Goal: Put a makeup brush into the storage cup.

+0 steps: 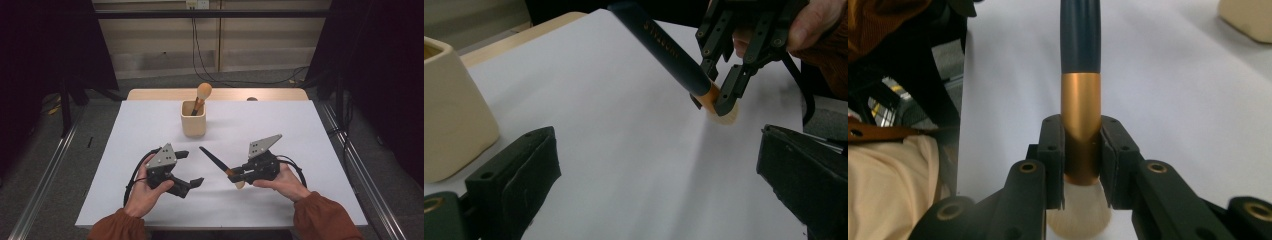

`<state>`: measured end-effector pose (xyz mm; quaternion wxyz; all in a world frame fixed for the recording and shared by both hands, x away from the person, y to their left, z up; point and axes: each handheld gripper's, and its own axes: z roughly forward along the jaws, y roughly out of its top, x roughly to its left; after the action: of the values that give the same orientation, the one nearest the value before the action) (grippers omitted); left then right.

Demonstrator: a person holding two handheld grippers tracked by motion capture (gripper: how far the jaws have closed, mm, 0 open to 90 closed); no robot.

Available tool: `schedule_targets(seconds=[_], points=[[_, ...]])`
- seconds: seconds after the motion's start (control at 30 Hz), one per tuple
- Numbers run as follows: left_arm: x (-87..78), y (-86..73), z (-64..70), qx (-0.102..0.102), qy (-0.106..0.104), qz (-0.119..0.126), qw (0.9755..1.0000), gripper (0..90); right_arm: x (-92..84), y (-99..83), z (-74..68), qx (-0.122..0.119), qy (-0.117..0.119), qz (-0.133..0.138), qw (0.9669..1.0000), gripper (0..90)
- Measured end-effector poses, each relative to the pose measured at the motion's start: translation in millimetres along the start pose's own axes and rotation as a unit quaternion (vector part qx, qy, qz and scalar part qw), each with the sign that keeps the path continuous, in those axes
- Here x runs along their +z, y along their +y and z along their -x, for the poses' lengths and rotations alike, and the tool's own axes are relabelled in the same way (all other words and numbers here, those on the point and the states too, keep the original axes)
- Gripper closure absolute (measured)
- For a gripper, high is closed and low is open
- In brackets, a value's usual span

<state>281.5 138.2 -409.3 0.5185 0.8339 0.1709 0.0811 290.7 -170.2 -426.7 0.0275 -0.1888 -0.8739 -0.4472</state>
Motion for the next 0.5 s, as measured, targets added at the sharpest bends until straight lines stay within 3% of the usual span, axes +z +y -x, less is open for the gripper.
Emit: schedule_targets(seconds=[0.2,0.4,0.5], points=[[2.6,2.7,-2.3,0.016,-0.012,-0.026,0.9995,3.9,4.7,5.6,-1.6,-0.019,0.000,-0.038,0.9991,74.5],[4.6,10.8,-2.6,0.024,-0.029,-0.047,0.9982,3.6,11.6,11.1,-4.2,-0.042,0.006,-0.096,0.9945,74.5],[5.7,14.5,-3.0,0.027,-0.036,-0.069,0.9966,3.5,13.3,14.6,-5.5,-0.052,0.004,-0.112,0.9924,74.5]])
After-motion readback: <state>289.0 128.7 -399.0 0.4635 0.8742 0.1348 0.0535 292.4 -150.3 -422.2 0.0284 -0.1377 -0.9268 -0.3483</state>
